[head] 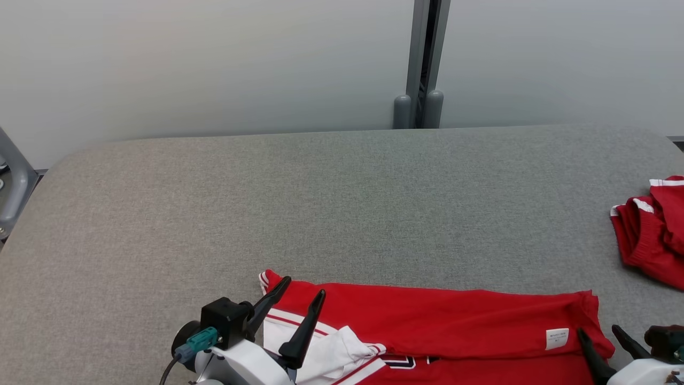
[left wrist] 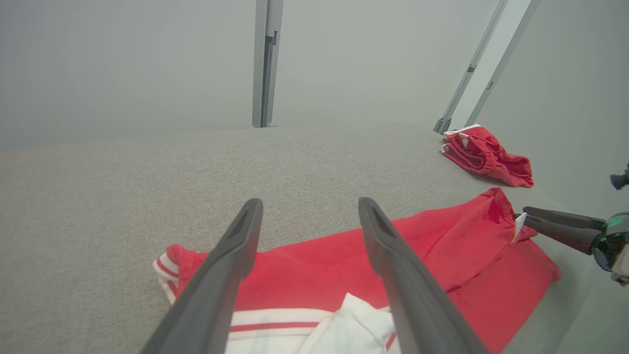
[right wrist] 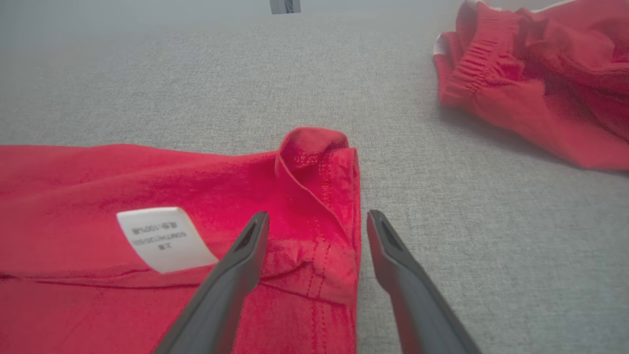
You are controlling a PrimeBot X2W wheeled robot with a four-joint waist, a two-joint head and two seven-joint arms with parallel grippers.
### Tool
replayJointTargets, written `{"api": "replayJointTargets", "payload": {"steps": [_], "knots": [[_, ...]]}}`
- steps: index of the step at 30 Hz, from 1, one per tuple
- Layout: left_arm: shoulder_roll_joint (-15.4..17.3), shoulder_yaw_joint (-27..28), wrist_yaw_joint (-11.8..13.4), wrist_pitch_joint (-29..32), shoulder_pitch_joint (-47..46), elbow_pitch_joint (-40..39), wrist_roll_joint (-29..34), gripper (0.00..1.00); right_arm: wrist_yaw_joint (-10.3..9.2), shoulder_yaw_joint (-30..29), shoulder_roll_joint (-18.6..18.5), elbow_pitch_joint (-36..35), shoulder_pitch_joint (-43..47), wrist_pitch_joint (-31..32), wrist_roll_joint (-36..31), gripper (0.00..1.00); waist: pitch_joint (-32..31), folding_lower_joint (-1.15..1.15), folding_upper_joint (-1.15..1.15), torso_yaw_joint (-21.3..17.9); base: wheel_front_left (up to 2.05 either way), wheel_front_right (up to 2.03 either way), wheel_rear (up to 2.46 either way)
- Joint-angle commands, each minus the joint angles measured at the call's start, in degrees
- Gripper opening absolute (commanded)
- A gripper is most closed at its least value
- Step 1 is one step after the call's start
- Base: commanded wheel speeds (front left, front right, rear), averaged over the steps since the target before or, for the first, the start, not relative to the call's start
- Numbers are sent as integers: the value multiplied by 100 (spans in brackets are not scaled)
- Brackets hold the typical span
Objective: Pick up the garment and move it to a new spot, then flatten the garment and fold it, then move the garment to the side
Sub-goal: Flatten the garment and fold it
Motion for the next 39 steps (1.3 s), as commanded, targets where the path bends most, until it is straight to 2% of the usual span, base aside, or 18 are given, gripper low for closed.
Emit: {"api": "replayJointTargets", "payload": {"steps": [1,9,21,22,24,25,39], "knots": [[3,43,-38,-21,66,22,39,100,-2,-54,-11,41,45,-28,-7,100,1,0,0,10,0,0,0],[-112,116,-154,-22,146,146,258,100,-2,-205,100,297,182,-29,433,100,14,0,0,71,0,0,0],[-231,143,-212,-22,142,261,454,100,-1,536,132,426,111,3,1526,100,89,0,0,164,0,0,0],[-239,152,-212,-22,142,267,460,100,-1,587,120,428,90,14,1585,80,102,0,0,168,0,0,0],[-257,172,-217,-22,133,285,485,100,-1,702,87,432,40,9,1675,8,128,0,0,176,0,0,0],[-266,181,-223,-22,127,292,497,100,-1,750,71,432,12,7,1707,0,136,0,0,180,0,0,0],[-422,597,-156,-22,223,283,711,100,-2,673,-317,282,-192,-15,1711,0,48,0,0,226,0,0,0]]}}
